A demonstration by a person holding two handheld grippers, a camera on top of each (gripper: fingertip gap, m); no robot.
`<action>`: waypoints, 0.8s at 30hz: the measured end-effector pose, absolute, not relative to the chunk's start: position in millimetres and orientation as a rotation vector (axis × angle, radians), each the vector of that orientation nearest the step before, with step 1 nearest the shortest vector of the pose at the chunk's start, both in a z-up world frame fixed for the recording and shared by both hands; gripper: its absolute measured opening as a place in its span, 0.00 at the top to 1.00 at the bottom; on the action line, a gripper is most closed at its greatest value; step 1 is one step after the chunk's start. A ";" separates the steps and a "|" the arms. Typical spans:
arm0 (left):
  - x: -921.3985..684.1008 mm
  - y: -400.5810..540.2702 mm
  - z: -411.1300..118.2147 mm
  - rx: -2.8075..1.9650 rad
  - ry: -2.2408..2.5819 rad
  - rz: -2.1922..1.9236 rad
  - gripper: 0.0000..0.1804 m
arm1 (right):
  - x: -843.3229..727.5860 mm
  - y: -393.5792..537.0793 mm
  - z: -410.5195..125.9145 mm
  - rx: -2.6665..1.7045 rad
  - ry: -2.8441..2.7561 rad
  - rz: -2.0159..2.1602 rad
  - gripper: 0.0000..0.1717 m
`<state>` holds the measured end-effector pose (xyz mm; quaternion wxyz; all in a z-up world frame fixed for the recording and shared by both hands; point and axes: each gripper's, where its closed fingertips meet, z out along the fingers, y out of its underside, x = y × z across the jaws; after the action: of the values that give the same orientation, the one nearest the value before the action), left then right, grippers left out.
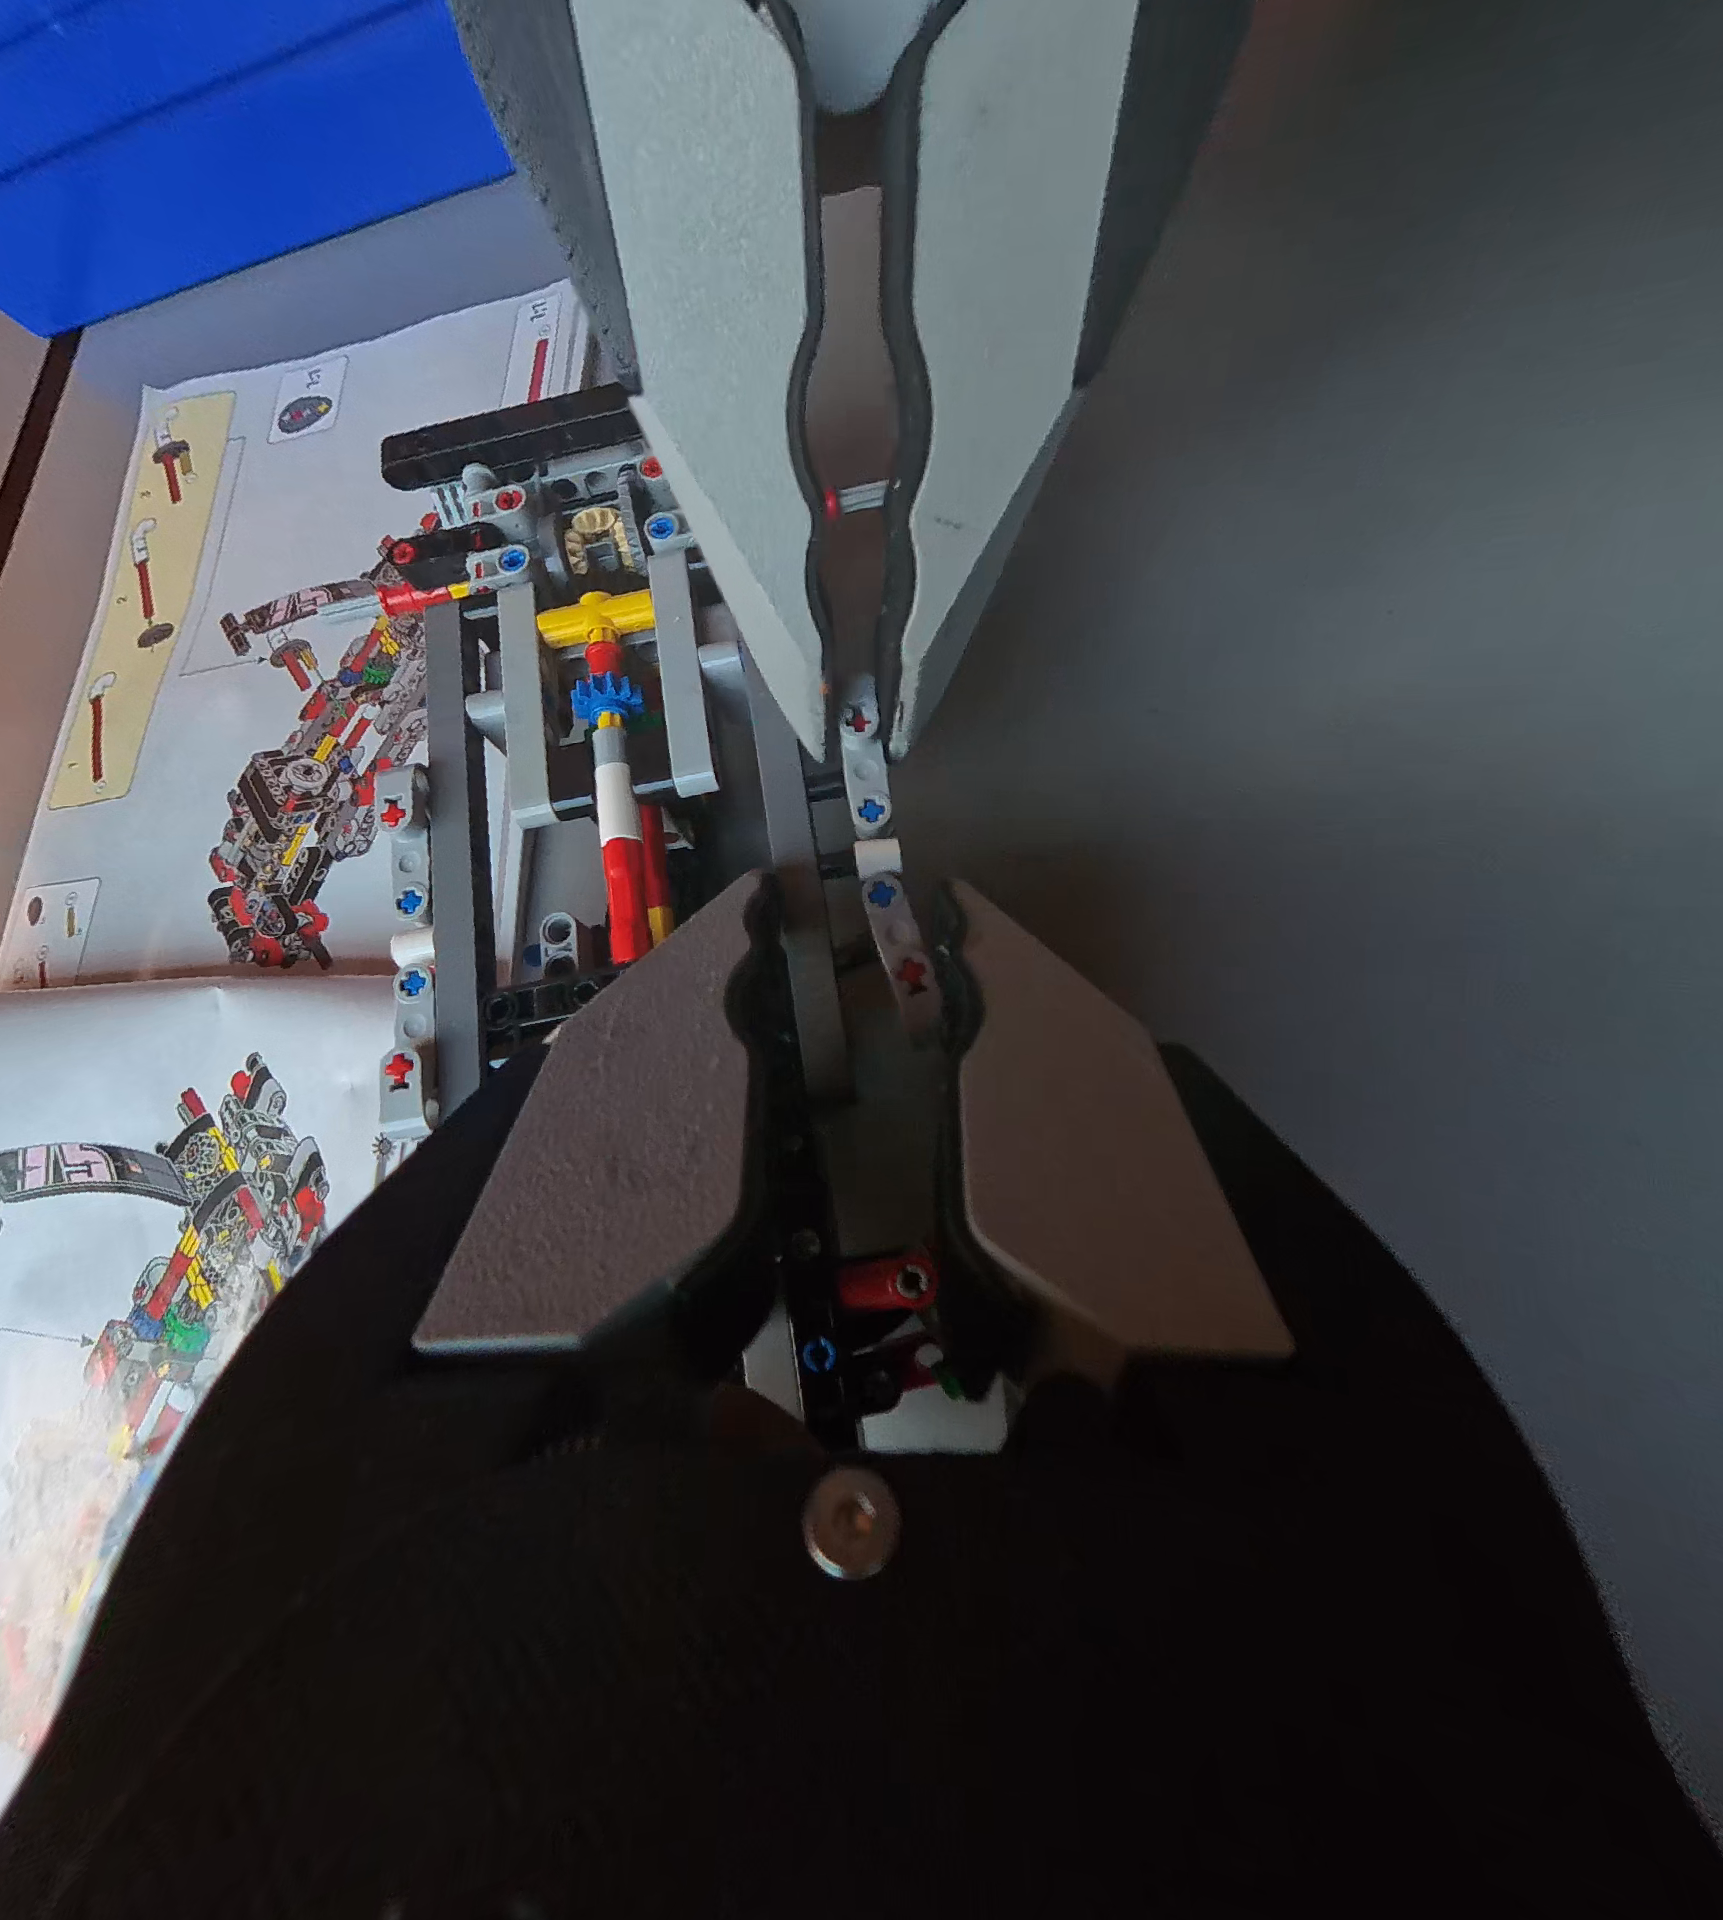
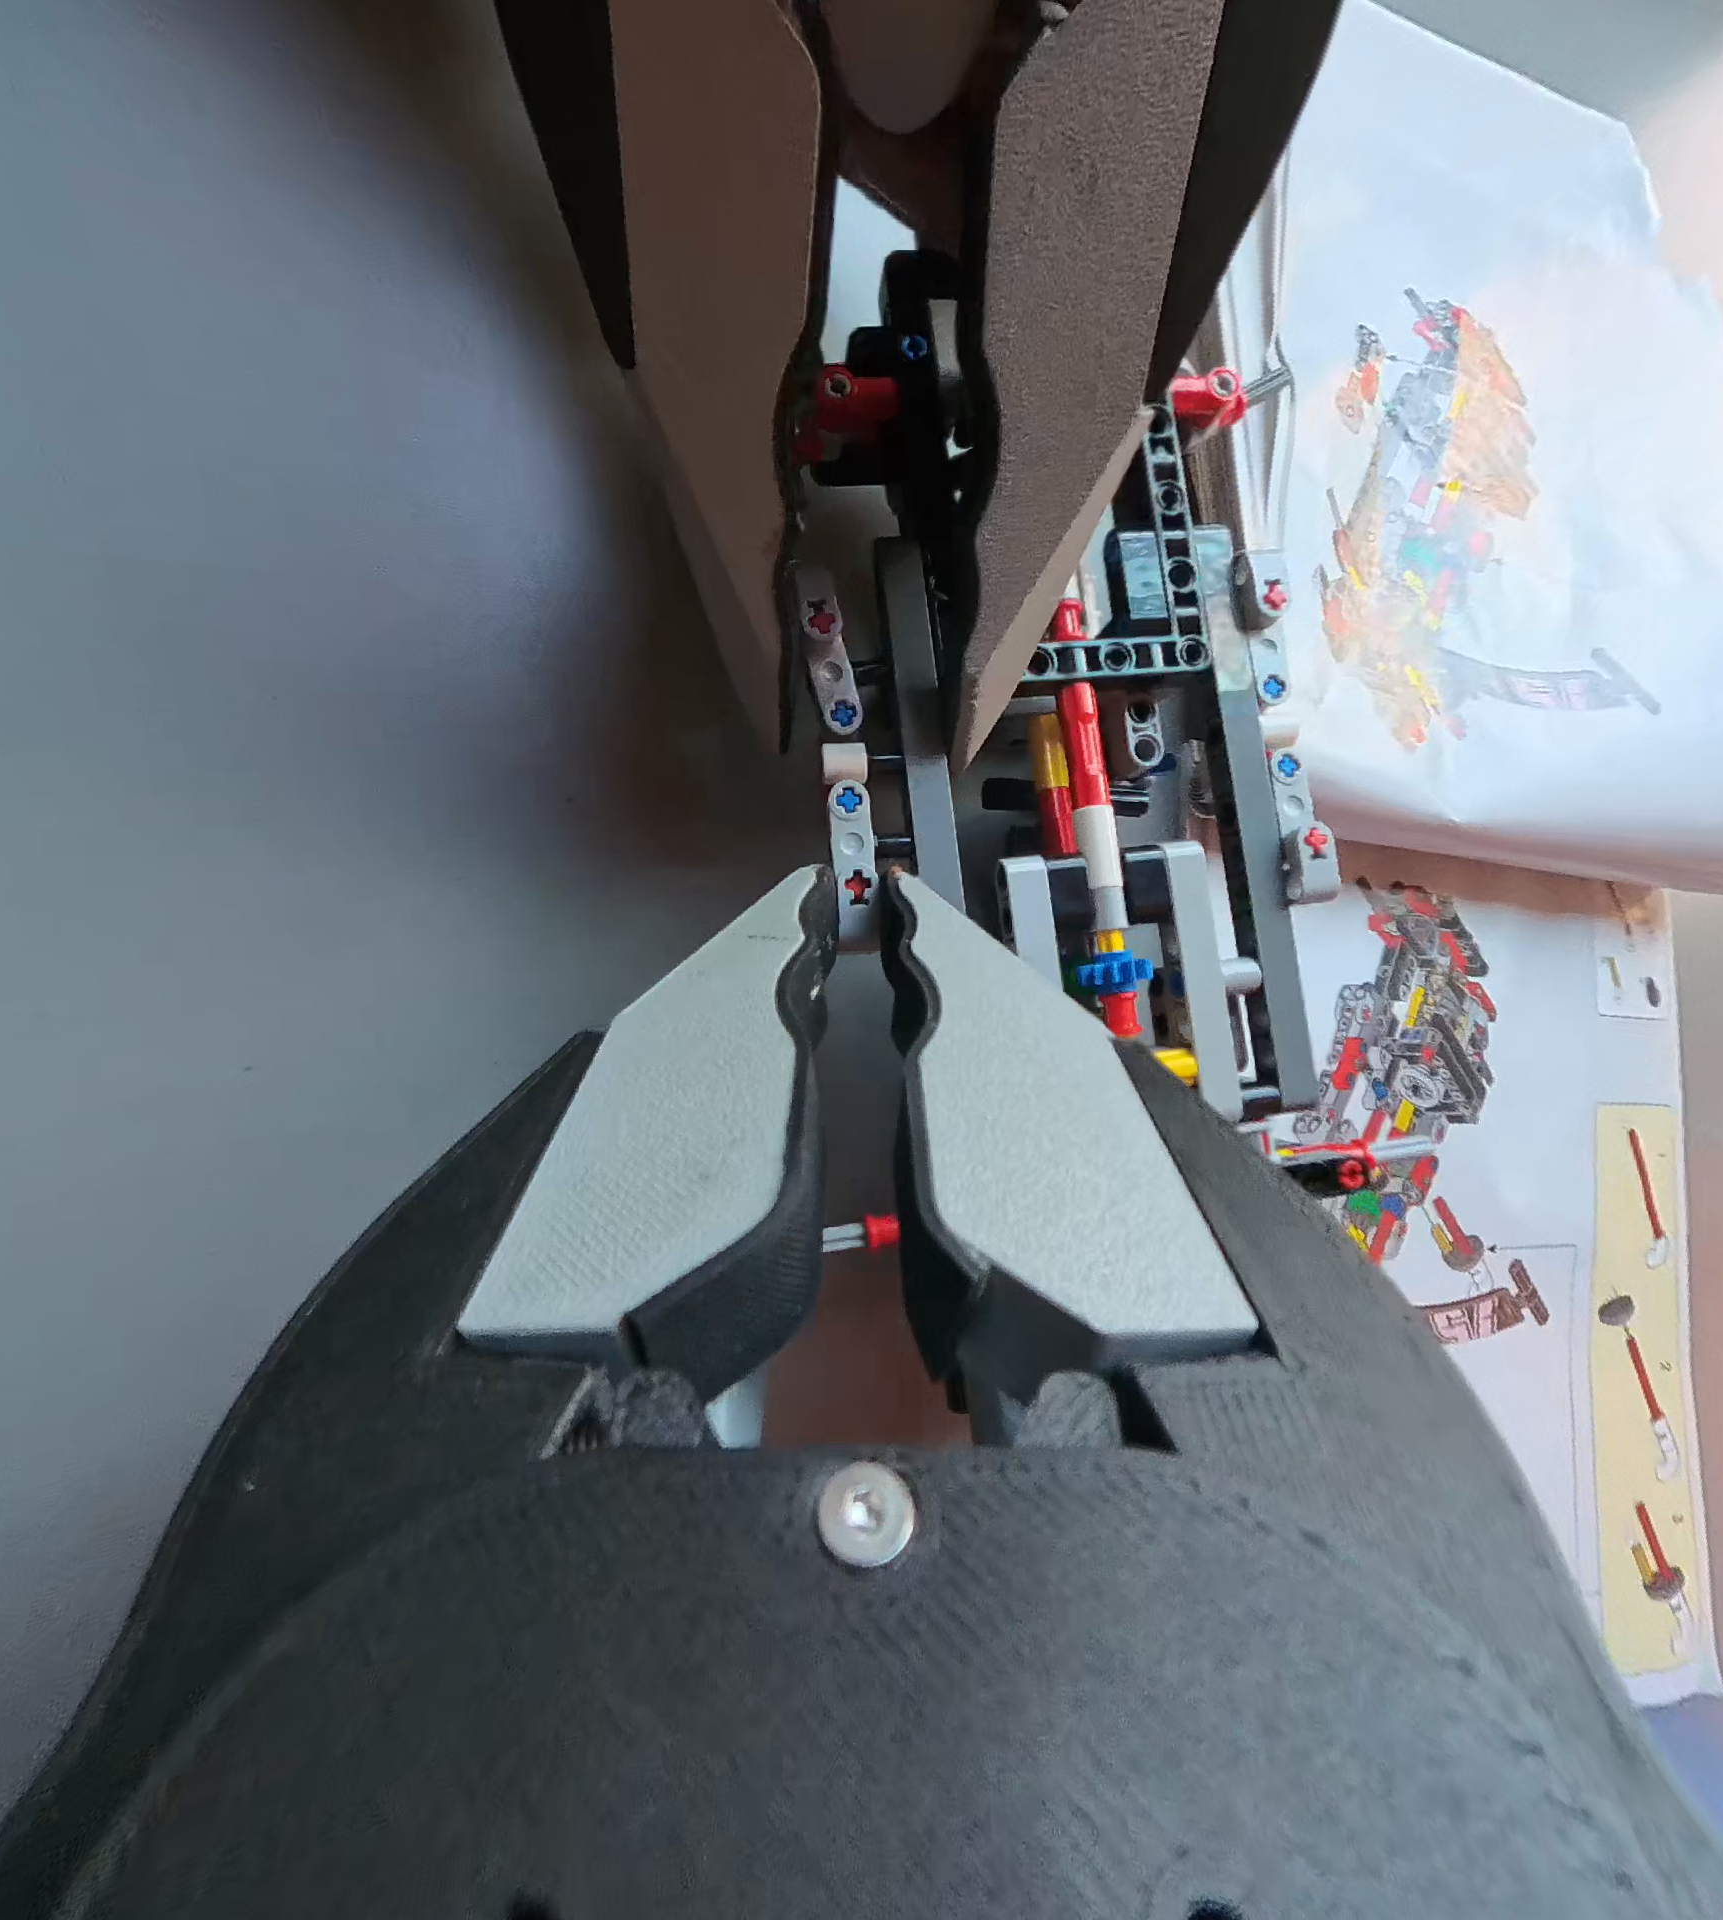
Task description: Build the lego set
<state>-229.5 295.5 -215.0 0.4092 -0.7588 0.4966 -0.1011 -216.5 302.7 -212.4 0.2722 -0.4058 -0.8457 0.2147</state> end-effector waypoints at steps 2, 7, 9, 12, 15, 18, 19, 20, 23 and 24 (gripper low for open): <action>-230.2 296.1 -214.7 -1.916 1.244 -0.255 0.85 | -217.3 303.3 -210.8 -1.099 -2.287 0.603 0.97; -232.3 298.0 -213.8 -1.927 1.217 -0.286 0.85 | -219.5 305.9 -210.3 -1.143 -2.259 0.616 0.96; -232.4 298.2 -214.0 -1.930 1.218 -0.279 0.85 | -219.6 306.7 -210.8 -1.154 -2.242 0.595 0.96; -232.3 298.3 -214.7 -1.934 1.227 -0.259 0.85 | -219.4 307.2 -212.0 -1.150 -2.218 0.545 0.96; -232.5 298.4 -214.8 -1.935 1.227 -0.254 0.85 | -219.8 307.5 -212.1 -1.158 -2.208 0.522 0.95; -233.9 300.2 -214.2 -1.947 1.203 -0.265 0.85 | -221.7 309.7 -211.1 -1.192 -2.175 0.506 0.95; -234.2 300.6 -214.3 -1.948 1.200 -0.264 0.85 | -222.0 310.4 -210.7 -1.190 -2.169 0.485 0.95; -234.3 300.5 -214.3 -1.948 1.202 -0.262 0.85 | -222.2 310.6 -210.4 -1.173 -2.168 0.454 0.95; -235.0 301.2 -214.0 -1.956 1.189 -0.267 0.85 | -223.2 312.1 -210.2 -1.094 -2.154 0.331 0.94; -235.2 301.4 -214.0 -1.958 1.185 -0.271 0.85 | -223.5 312.3 -209.8 -1.077 -2.149 0.312 0.95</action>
<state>-235.2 301.4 -214.0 0.4063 -0.7763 0.4698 -0.1074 -223.5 312.3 -209.8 0.3511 -0.4160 -0.8301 0.1206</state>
